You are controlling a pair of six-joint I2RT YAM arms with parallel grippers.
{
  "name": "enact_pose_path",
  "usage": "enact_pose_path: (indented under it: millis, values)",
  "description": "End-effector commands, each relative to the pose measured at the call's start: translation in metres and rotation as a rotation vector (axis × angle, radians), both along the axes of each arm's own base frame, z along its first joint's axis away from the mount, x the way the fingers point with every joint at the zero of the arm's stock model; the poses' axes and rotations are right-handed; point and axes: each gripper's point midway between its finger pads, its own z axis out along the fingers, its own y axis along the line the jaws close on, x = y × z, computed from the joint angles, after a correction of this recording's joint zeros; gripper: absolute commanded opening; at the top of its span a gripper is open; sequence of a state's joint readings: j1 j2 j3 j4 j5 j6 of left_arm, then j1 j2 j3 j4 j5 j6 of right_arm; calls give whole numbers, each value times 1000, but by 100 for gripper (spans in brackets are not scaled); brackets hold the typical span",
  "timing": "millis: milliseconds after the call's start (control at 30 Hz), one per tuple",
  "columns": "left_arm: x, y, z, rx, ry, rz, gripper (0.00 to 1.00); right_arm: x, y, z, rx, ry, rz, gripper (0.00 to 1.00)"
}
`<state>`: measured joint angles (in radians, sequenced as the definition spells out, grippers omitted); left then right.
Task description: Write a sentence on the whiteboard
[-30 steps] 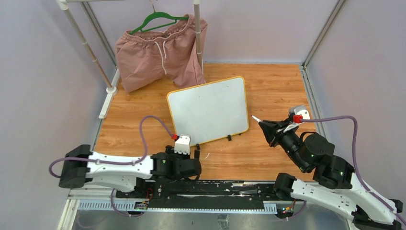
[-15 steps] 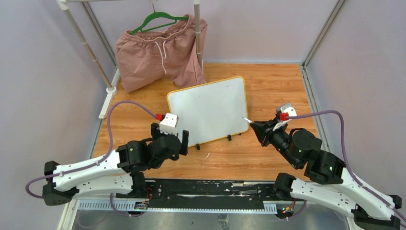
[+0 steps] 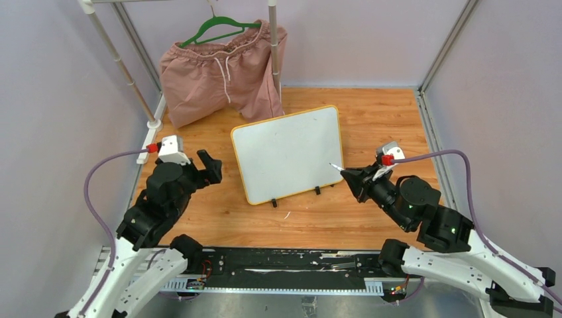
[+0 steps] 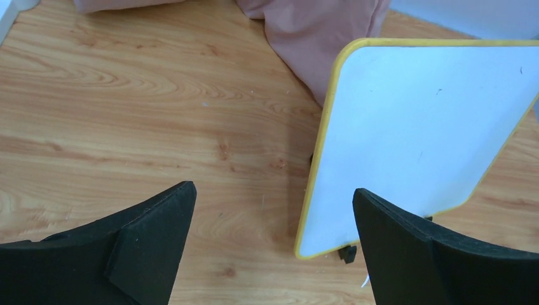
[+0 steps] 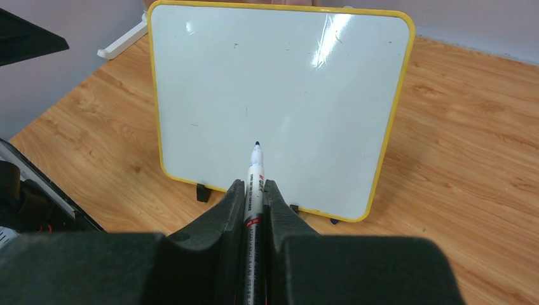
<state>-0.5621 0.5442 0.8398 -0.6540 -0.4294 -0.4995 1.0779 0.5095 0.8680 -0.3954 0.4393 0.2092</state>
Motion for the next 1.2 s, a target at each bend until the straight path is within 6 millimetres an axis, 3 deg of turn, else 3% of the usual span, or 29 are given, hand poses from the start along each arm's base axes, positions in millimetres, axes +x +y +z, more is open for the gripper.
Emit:
enact_pose_path:
  millis: [0, 133, 333, 533, 633, 833, 1033, 1167]
  values:
    - [8, -12, -33, -54, 75, -86, 100, 2, 17, -6, -25, -6, 44, 0]
    - [24, -15, -41, -202, 78, -99, 99, 7, 31, -18, -67, 7, 64, 0]
    - [51, -7, -34, -438, -10, -112, 99, 9, 54, -32, -117, 48, 115, 0]
    - [60, -27, -17, -580, -159, -269, 97, 11, 78, -36, -120, 54, 174, 0]
    - [54, -34, -6, -605, -258, -343, 97, 20, 85, -36, -109, 47, 147, 0]
    - [67, -14, -16, -602, -310, -209, 98, 28, 109, -22, -34, -93, 195, 3]
    - [74, -13, 2, -660, -379, -215, 98, 45, 131, -16, -49, -99, 184, 0]
    - [79, -27, -16, -661, -258, -280, 94, 52, 146, -14, -64, -104, 202, 0]
